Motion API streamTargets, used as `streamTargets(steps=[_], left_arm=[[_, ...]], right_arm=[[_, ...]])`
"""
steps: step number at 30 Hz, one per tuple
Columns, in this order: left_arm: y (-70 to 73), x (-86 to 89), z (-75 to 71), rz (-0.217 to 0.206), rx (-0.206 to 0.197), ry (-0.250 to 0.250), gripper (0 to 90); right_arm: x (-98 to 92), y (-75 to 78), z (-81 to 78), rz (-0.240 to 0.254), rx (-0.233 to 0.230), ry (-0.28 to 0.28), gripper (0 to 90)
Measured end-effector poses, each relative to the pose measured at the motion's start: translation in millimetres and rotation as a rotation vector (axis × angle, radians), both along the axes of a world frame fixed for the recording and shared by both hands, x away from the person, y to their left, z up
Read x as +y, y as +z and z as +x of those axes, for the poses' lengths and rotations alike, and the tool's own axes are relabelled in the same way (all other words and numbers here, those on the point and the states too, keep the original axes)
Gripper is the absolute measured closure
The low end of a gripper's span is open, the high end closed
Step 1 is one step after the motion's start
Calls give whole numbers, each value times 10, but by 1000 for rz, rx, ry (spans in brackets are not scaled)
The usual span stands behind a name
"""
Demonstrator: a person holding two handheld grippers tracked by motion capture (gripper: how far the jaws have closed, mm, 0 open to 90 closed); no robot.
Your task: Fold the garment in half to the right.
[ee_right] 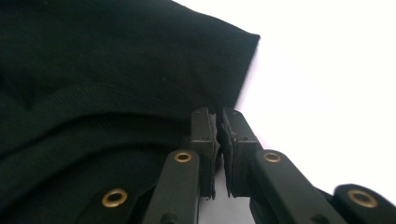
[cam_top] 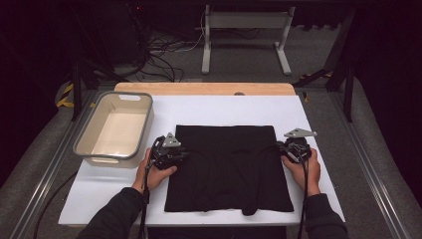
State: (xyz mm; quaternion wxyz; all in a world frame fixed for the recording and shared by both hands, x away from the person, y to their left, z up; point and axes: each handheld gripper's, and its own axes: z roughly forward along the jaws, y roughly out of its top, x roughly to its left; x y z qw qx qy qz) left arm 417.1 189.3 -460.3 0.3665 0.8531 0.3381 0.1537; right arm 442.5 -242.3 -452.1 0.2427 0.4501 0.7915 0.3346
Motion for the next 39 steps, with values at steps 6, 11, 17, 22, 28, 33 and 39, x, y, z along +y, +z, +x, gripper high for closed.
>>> streamTargets(steps=[6, 11, 17, 22, 28, 33, 39], left_arm=[[-7, -7, -11, -3, -4, 4, 710], [-7, -8, -13, -2, -4, 5, 710], [-7, -9, -14, -1, -4, 5, 709], [-9, -11, -16, 0, -6, 6, 709], [-9, -10, -16, 1, -7, 4, 708], [-8, -8, -18, 3, -10, 3, 705], [-2, 3, -24, 5, -14, -1, 689]], right_arm=[[-56, 15, -11, 5, -4, -28, 823], [-47, 100, -61, 47, -83, -25, 839], [48, 153, -94, 84, -141, 21, 833], [87, 99, -42, 100, -122, 33, 846], [81, -23, 47, 29, -26, 21, 884], [11, -7, 19, -17, -18, 5, 900], [-150, -4, -3, 40, -15, -16, 900]])
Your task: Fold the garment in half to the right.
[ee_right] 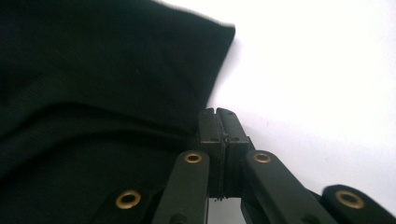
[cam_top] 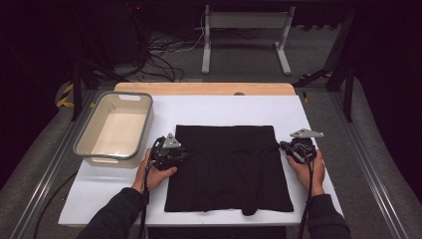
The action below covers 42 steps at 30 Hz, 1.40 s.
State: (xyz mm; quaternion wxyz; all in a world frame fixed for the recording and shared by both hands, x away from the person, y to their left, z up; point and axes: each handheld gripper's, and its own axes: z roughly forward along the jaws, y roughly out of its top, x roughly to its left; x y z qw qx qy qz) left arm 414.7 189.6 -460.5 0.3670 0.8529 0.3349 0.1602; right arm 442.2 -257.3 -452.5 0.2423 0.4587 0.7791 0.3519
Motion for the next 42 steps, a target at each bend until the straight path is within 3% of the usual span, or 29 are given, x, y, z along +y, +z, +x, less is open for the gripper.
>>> streamTargets(steps=[4, 15, 21, 25, 30, 34, 42], left_arm=[[18, 10, -31, -10, -19, 2, 666], [335, 155, -316, -81, -215, -45, 591], [408, 225, -455, -113, -267, -78, 488], [418, 279, -551, -119, -280, -72, 405], [405, 342, -672, -101, -306, -71, 350], [351, 395, -757, -107, -292, -67, 309], [212, 425, -909, -74, -255, -70, 244]], right_arm=[[-10, 47, -48, 40, -28, 12, 895], [91, 280, -353, 135, -167, 145, 841], [109, 380, -549, 158, -215, 184, 793], [141, 405, -673, 174, -233, 200, 734], [199, 387, -774, 157, -240, 225, 677], [233, 362, -819, 144, -235, 231, 632], [270, 305, -866, 105, -220, 229, 540]])
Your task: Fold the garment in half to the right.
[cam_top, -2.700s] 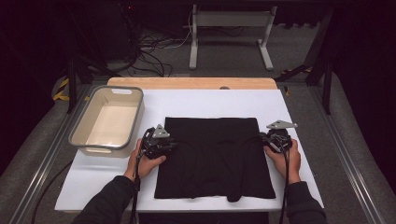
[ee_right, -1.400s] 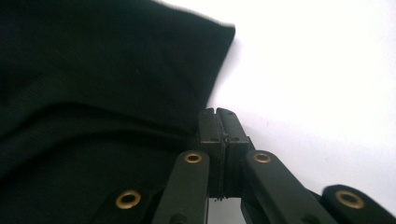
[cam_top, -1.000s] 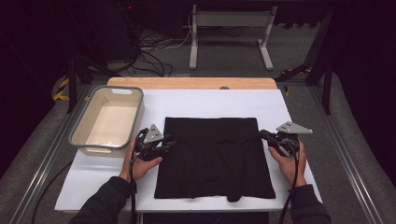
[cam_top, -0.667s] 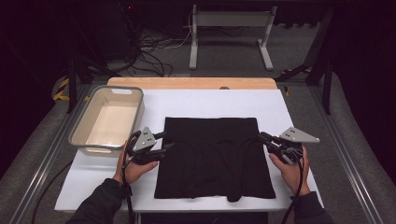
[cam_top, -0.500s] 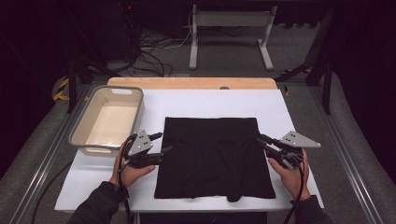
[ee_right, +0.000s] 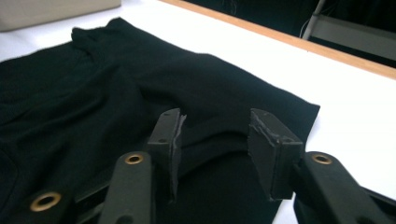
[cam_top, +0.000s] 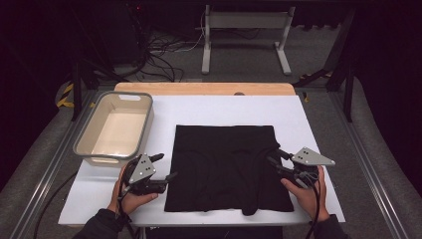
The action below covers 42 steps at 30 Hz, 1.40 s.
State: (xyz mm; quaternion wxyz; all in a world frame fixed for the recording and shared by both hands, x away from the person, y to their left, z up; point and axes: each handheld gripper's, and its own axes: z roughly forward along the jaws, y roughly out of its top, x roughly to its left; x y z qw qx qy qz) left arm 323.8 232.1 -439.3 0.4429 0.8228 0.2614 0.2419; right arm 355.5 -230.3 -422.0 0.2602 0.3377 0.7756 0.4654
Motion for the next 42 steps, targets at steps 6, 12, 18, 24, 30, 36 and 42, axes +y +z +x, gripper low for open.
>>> streamTargets(steps=[6, 12, 18, 24, 30, 36, 42], left_arm=[[-46, -74, 88, -1, 39, 36, 220], [-7, -326, 419, 27, 60, 65, 205], [104, -528, 986, 16, 67, 129, 202], [-7, -533, 1532, -10, 169, 227, 205], [-174, -551, 1850, 18, 267, 290, 228], [-176, -580, 1893, 19, 315, 244, 445], [-166, -580, 1855, -12, 338, 212, 839]], right_arm=[[-46, -53, 75, -8, 38, -44, 484], [-119, -37, 495, 28, 89, -69, 430], [-166, 52, 1133, -16, 161, -112, 394], [-105, 16, 1561, -29, 220, -155, 392], [-43, -186, 1810, -36, 307, -182, 411], [10, -279, 1850, -69, 340, -172, 496], [40, -263, 1777, -74, 356, -107, 792]])
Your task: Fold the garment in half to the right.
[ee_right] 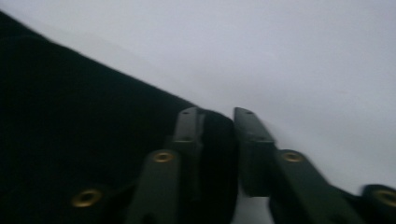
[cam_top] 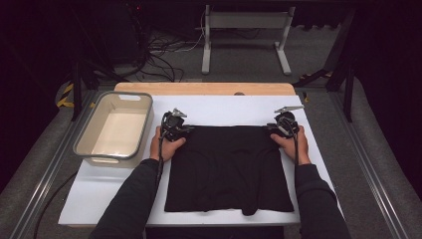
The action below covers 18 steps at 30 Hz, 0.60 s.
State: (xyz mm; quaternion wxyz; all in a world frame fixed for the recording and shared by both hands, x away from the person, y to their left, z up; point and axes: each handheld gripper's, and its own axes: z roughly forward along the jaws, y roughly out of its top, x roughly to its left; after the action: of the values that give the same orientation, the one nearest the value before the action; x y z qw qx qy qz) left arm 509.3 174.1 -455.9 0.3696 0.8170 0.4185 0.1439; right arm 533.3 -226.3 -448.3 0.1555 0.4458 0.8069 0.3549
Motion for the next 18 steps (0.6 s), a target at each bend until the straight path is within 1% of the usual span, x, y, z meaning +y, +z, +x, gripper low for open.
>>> streamTargets(steps=[2, 4, 5, 6, 8, 9, 10, 11, 12, 14, 16, 18], left_arm=[[15, -2, 6, 14, -16, 34, 858], [43, 14, 29, 8, -25, 51, 861], [82, 22, 46, 12, -41, 64, 862], [111, 23, 51, 9, -45, 71, 863], [191, 19, 83, 25, -71, 77, 864], [240, 13, 108, 31, -80, 88, 864], [278, 17, 133, 36, -85, 87, 864], [310, 14, 153, 41, -92, 96, 865], [337, 20, 173, 57, -102, 96, 864], [387, 22, 216, 71, -110, 110, 864], [411, 34, 245, 70, -115, 118, 864], [416, 32, 265, 76, -122, 130, 861]], right_arm=[[5, 7, -15, -3, 0, 5, 837], [17, 22, -21, -26, -15, -6, 850], [18, 31, -23, -38, -26, -10, 853], [14, 51, -29, -35, -48, -24, 855], [0, 100, -44, -31, -90, -46, 857], [-3, 118, -48, -31, -109, -53, 858], [-8, 149, -56, -27, -135, -64, 858], [-12, 173, -63, -19, -150, -80, 859], [-20, 194, -66, -10, -165, -90, 859], [-25, 229, -66, 5, -190, -109, 859], [-20, 253, -56, 8, -205, -111, 859], [3, 284, -44, 5, -229, -122, 845]])
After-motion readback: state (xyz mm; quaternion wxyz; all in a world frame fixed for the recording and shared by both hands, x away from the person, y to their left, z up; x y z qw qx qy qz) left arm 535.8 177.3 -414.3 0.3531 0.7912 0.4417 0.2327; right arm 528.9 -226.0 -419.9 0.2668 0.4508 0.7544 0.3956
